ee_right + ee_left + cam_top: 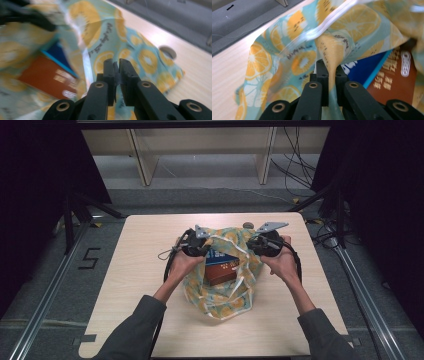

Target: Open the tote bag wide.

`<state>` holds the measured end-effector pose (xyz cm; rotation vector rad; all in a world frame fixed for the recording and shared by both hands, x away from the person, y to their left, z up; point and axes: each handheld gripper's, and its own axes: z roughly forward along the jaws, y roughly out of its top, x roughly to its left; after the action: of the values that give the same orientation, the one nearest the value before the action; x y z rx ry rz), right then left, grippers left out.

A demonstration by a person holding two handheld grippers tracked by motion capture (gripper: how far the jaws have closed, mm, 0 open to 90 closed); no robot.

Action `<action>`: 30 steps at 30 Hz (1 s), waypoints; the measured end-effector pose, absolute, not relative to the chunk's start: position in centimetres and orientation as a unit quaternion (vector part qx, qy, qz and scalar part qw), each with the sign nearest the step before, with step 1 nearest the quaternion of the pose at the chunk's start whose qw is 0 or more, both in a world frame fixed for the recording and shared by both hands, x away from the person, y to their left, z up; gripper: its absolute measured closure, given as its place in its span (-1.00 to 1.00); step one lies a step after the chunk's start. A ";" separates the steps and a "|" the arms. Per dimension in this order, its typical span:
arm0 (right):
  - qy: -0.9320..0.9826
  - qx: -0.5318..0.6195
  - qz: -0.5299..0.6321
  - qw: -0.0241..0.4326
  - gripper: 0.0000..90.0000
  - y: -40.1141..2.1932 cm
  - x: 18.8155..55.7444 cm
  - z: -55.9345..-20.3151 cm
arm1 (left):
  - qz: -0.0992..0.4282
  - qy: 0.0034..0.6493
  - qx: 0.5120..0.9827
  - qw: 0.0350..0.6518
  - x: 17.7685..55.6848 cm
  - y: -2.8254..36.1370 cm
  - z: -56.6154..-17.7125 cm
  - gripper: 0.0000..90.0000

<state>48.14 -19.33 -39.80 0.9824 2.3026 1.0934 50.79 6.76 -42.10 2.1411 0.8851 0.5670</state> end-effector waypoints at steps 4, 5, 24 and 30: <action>0.832 0.313 0.410 0.203 0.88 -17.3 46.2 -38.4 | 0.207 0.356 0.833 0.369 52.5 7.4 -40.7 0.94; 0.832 0.302 0.416 0.210 0.87 -16.7 45.9 -38.4 | 0.201 0.362 0.832 0.368 52.8 7.5 -40.5 0.94; 0.930 0.282 0.208 0.114 1.00 -15.2 43.5 -45.6 | 0.139 0.447 0.787 0.401 57.0 10.1 -42.6 0.94; 0.930 0.305 0.168 0.121 1.00 -18.2 42.9 -48.3 | 0.134 0.473 0.779 0.390 58.0 11.5 -43.9 0.93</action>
<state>42.89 -18.18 -48.27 0.8923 2.7155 0.4896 57.98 11.53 -43.90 1.9790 1.2021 0.3411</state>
